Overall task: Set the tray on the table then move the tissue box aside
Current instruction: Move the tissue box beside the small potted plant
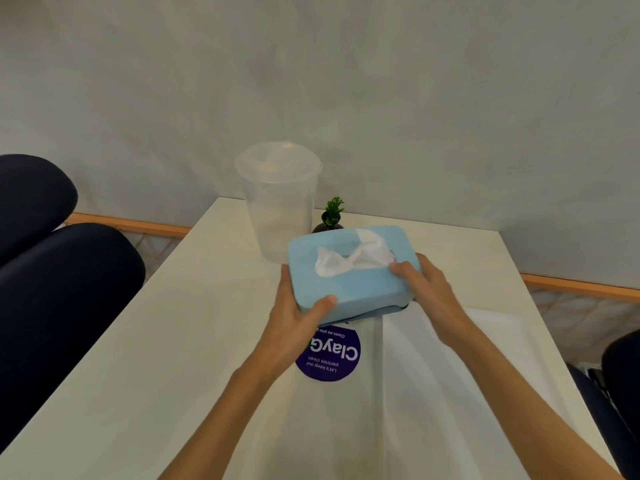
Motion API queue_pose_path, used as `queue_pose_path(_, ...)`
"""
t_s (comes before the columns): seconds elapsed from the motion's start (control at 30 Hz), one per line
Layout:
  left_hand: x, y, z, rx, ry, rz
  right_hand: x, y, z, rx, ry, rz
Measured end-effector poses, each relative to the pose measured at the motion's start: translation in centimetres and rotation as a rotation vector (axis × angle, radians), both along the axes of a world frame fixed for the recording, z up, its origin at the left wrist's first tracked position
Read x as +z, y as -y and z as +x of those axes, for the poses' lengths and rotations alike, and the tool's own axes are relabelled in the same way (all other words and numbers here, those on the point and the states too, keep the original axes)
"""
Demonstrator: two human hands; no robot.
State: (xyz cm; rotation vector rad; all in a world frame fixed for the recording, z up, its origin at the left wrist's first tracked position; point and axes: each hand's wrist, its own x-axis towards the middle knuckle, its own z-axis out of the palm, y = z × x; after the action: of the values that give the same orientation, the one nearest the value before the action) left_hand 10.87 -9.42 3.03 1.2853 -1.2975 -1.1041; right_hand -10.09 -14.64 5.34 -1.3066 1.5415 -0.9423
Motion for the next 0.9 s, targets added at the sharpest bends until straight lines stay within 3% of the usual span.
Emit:
queue_pose_path(0.17, 0.3, 2.8, -5.0, -0.126, -0.004, -0.058, 0.8, 0.8, -5.9, -0.109, -0.031, -0.025)
queue_pose_path(0.4, -0.6, 9.2, -11.3, -0.261, 0.026, 0.003, -0.8, 4.1, -12.9, -0.26, 0.014, 0.039)
queue_pose_path(0.63, -2.3, 16.4, -15.5, -0.328, 0.066, 0.124, -3.4, 9.3, -16.6, -0.335, 0.041, 0.102)
queue_pose_path(0.9, -5.5, 23.3, -17.8, -0.383, 0.166, 0.117, -6.2, 14.9, -18.7, -0.34, 0.065, 0.13)
